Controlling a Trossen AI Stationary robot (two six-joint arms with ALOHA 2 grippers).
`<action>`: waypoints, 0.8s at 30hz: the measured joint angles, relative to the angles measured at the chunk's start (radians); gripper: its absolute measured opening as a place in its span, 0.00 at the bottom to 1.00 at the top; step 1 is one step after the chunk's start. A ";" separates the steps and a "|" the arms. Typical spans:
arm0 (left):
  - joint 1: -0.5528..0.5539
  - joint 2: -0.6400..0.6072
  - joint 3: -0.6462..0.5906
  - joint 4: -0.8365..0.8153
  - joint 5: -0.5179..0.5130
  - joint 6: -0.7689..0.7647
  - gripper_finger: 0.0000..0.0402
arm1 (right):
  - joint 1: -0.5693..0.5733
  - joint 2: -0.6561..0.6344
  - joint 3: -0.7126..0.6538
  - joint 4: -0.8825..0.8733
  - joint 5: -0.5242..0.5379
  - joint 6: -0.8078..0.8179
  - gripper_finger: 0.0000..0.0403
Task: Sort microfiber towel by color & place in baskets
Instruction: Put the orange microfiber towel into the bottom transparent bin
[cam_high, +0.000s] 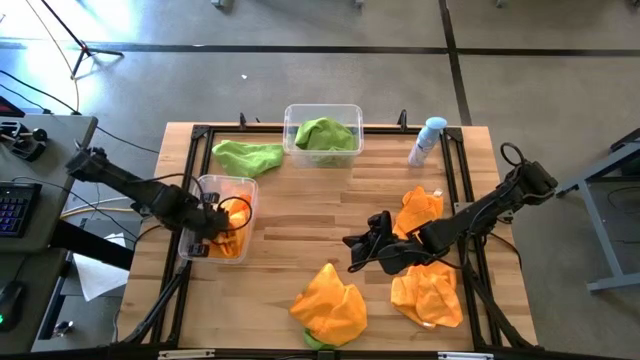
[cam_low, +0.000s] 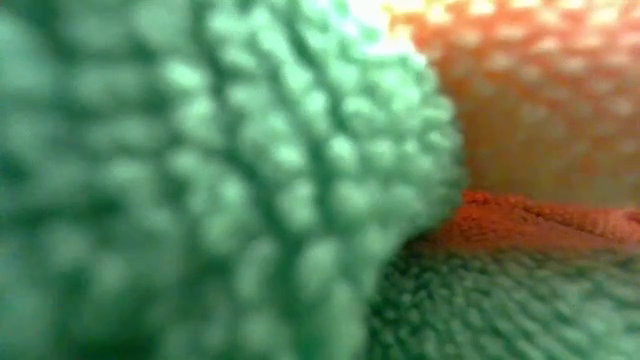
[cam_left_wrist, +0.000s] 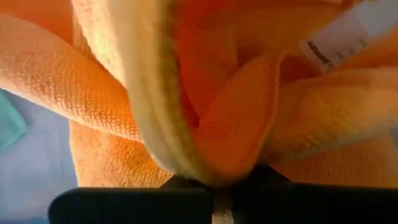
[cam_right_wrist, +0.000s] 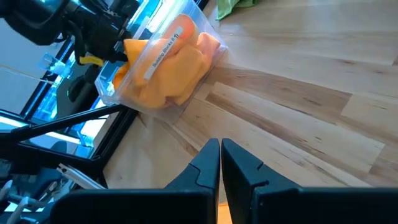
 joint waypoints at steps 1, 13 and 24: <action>0.017 0.000 0.000 0.003 0.006 0.003 0.01 | 0.000 0.000 0.000 0.002 0.000 0.000 0.03; 0.215 0.006 -0.004 -0.001 0.047 -0.037 0.01 | 0.000 0.000 0.000 0.004 -0.004 -0.001 0.03; 0.228 0.058 -0.007 0.005 0.048 -0.137 0.11 | 0.000 0.000 0.000 0.003 -0.006 -0.039 0.03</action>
